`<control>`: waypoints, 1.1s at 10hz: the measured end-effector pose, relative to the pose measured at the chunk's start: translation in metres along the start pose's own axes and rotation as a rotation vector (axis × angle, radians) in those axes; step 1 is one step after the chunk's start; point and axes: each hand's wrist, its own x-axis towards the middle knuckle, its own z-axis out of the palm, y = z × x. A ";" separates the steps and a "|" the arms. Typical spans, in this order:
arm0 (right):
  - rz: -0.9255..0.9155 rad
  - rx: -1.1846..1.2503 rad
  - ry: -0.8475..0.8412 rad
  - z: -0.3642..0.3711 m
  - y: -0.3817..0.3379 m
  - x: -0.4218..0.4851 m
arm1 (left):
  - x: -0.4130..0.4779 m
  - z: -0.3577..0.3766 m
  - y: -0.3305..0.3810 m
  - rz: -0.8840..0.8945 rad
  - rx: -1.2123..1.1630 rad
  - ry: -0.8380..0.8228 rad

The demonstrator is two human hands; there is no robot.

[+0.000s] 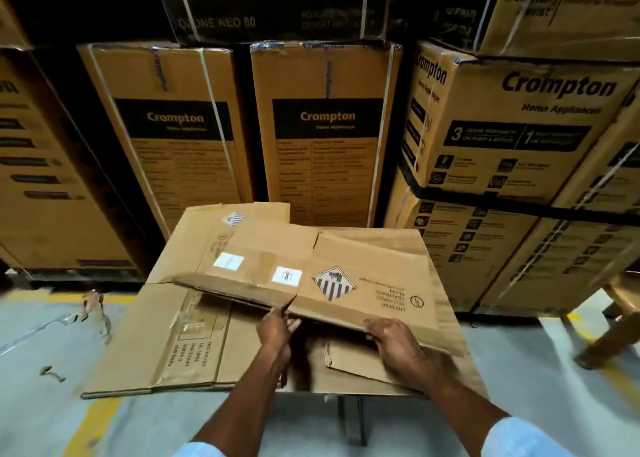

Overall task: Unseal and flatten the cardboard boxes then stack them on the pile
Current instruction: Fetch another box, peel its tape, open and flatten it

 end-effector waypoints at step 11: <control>1.081 1.585 0.267 0.028 -0.109 -0.063 | -0.022 -0.074 -0.051 -0.132 0.074 -0.113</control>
